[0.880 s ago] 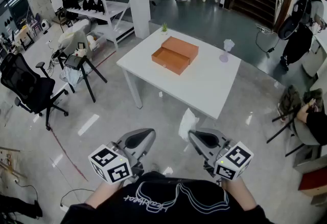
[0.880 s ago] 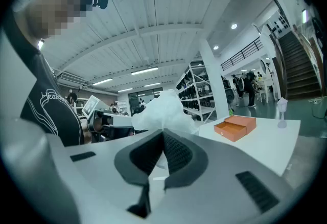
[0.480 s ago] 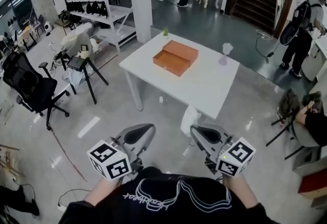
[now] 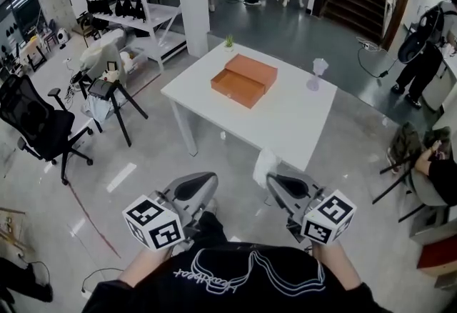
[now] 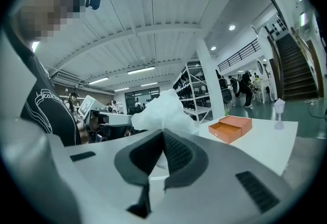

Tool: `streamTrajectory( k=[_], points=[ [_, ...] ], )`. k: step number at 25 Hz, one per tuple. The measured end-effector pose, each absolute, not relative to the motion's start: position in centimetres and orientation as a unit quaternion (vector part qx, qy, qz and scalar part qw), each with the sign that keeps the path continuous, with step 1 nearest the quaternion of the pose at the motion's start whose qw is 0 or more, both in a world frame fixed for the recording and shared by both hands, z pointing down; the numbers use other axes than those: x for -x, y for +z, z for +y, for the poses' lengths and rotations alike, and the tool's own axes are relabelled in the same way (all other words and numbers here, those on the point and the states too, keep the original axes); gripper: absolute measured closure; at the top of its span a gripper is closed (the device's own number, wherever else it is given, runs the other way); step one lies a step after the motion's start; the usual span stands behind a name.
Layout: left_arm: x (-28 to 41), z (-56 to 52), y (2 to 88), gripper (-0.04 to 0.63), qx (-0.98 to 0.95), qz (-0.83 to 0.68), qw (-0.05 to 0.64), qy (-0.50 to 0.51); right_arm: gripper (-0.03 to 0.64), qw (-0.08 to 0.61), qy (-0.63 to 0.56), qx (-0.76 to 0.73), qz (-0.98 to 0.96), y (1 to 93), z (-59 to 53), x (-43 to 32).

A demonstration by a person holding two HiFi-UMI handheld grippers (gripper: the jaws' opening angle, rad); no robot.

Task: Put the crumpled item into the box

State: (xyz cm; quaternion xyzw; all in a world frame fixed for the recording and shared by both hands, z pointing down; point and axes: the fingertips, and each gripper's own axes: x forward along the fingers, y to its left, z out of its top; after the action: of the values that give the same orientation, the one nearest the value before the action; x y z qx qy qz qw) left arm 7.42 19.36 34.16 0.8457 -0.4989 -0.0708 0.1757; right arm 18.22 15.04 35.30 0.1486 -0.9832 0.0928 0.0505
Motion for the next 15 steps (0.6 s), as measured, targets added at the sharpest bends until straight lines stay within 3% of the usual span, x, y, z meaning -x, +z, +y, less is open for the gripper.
streamTrajectory(
  k=[15],
  points=[
    [0.0,4.8,35.4,0.589,-0.868,-0.442,0.218,-0.064,0.612,0.078,0.122,-0.213,-0.966,36.7,2.6,-11.2]
  ],
)
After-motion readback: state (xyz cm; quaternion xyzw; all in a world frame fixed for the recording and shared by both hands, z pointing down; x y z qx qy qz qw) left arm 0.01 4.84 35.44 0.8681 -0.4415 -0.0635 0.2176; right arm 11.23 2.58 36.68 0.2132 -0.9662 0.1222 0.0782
